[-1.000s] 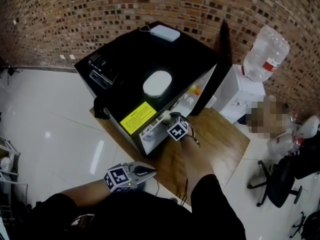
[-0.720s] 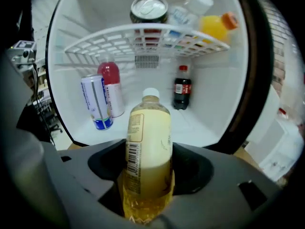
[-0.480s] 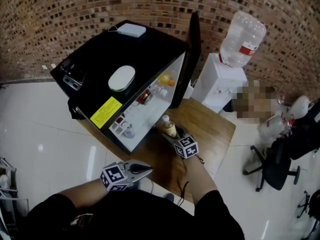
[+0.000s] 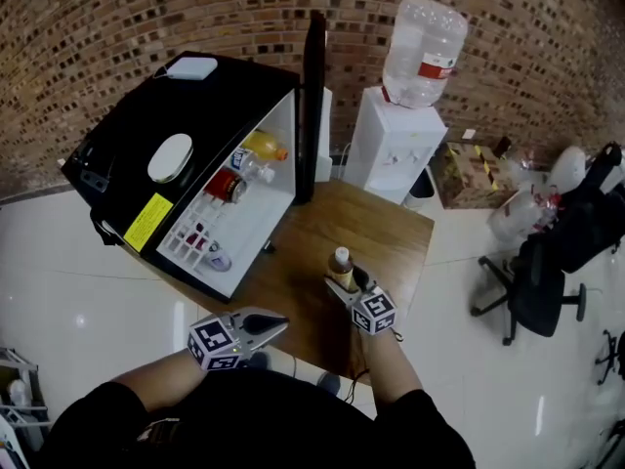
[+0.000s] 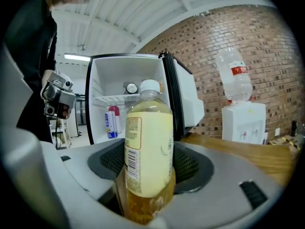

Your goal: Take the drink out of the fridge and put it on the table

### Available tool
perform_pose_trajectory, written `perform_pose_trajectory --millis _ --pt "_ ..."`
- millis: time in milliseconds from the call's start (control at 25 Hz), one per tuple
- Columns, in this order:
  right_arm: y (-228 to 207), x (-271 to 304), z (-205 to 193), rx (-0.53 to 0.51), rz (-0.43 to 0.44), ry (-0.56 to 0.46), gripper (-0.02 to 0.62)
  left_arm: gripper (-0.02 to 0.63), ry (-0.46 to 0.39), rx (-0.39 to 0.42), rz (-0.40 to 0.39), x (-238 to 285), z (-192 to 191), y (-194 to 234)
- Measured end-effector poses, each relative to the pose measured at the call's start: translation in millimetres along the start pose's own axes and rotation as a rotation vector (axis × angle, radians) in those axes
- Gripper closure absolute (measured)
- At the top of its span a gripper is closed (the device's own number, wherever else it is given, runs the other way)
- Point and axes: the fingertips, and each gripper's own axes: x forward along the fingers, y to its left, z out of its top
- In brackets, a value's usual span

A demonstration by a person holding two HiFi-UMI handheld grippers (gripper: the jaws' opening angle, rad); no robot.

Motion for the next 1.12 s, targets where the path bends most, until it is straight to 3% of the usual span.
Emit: perform_pose_trajectory --millis 360,680,840,1000,1120 --pt "6.2 -89.5 -21.0 -0.108 -0.035 0.019 0.279 0.611 0.015 0.000 -0.015 38.9 5.2 -5.2" --pt "10.3 -87.4 -24.2 -0.158 -0.088 0.190 0.259 0.611 -0.009 -0.018 0.025 41.9 10.3 -1.2" --pt "5.9 -124.5 -11.5 -0.121 -0.146 0.213 0.256 0.611 -0.065 -0.016 0.013 38.5 21.7 -6.2" --pt "21.1 -202.9 8.1 -0.040 -0.184 0.201 0.258 0.611 -0.119 -0.014 -0.001 35.2 28.5 -12.5" --pt "40.7 -268.8 25.3 0.092 -0.227 0.131 0.321 0.611 -0.156 -0.016 0.009 29.4 37.9 -17.0"
